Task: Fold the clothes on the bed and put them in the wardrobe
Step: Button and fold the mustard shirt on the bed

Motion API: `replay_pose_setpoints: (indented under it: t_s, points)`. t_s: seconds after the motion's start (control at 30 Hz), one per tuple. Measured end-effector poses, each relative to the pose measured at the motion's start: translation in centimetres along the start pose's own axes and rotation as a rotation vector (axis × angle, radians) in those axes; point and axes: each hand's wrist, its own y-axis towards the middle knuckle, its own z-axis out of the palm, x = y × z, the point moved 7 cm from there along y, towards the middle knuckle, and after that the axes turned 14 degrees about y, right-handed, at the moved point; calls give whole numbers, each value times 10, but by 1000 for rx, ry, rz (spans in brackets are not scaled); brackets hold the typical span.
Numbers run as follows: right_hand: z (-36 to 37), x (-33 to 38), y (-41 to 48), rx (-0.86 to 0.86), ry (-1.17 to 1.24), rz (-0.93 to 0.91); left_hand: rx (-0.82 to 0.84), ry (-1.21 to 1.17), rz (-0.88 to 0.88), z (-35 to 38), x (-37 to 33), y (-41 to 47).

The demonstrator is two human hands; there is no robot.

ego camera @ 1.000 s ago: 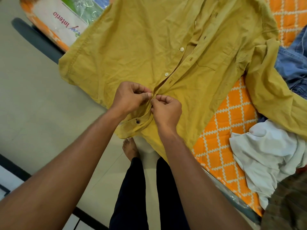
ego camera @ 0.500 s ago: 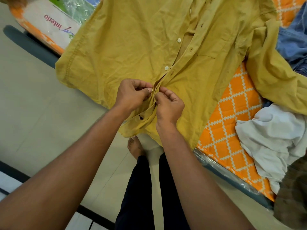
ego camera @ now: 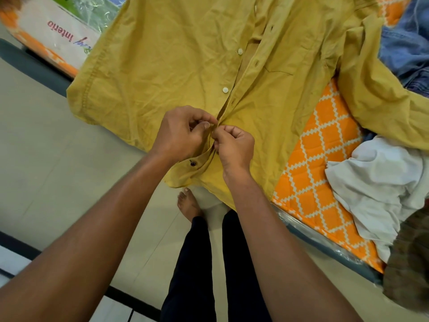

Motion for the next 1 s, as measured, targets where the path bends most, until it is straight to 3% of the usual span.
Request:
replay_pose_setpoints:
  t_s: [0.13, 0.27, 0.43, 0.73, 0.9, 1.0]
  points:
    - [-1, -2, 1, 7, 56, 37, 31, 181, 130, 6, -9, 0]
    - [-8, -7, 4, 14, 168, 71, 6, 267, 116, 9, -5, 10]
    - [-9, -14, 7, 22, 232, 90, 126, 293, 87, 18, -3, 16]
    - [-7, -13, 1, -98, 139, -9, 65, -5, -157, 13, 17, 12]
    - [0, -16, -2, -193, 185, -25, 104, -45, -183, 15, 23, 13]
    - [2, -18, -3, -167, 231, -5, 100, -37, -182, 14, 24, 14]
